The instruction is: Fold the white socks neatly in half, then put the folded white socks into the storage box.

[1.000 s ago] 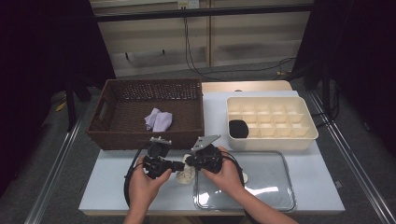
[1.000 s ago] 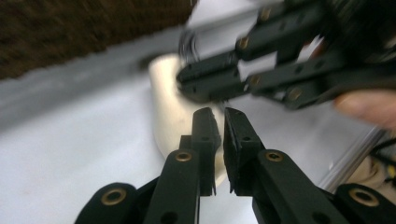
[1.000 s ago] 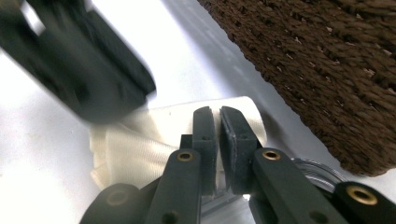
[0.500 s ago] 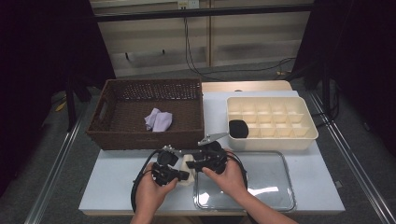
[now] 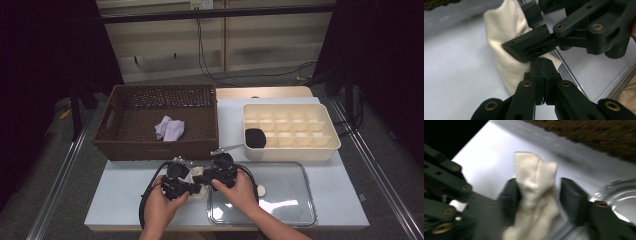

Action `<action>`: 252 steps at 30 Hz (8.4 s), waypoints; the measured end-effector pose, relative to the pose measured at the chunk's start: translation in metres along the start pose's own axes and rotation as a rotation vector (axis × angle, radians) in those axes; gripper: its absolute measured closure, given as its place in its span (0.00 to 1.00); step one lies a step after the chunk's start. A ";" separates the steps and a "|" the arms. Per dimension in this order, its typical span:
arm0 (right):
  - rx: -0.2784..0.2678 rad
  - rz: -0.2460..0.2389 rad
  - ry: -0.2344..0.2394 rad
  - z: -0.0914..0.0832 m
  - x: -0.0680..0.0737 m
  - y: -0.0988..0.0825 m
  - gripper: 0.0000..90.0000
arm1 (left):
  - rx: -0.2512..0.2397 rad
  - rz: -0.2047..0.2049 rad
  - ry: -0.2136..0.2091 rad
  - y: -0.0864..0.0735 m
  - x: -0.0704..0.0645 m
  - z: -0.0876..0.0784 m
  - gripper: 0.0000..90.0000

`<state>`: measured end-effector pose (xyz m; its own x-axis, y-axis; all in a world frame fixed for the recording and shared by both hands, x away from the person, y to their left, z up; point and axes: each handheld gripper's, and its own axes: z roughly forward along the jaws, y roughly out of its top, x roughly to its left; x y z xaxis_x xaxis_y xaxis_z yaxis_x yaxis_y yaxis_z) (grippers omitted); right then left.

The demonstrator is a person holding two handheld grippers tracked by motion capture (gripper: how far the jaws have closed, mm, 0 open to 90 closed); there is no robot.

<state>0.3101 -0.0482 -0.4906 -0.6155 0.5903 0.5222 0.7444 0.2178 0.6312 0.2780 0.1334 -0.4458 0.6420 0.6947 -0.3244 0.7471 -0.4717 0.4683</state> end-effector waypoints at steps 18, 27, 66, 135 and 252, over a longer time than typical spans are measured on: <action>-0.038 0.040 0.086 -0.021 -0.008 0.008 0.81 | -0.125 0.014 0.019 -0.001 0.019 -0.027 0.55; -0.058 -0.021 0.038 -0.049 -0.009 0.014 0.80 | -0.156 0.036 0.041 -0.002 0.028 -0.018 0.38; -0.073 -0.028 -0.058 -0.145 -0.035 0.036 0.79 | -0.265 0.090 0.278 -0.021 0.069 0.006 0.17; 0.001 0.013 -0.360 -0.216 -0.127 0.056 0.78 | -0.275 0.158 0.273 -0.026 0.070 0.010 0.10; 0.212 -0.037 -0.386 -0.188 -0.123 0.064 0.78 | -0.276 0.156 0.272 -0.026 0.070 0.010 0.10</action>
<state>0.3850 -0.2533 -0.4070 -0.5311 0.8173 0.2235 0.7849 0.3753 0.4929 0.3054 0.1882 -0.4888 0.6471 0.7621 -0.0212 0.5467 -0.4445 0.7096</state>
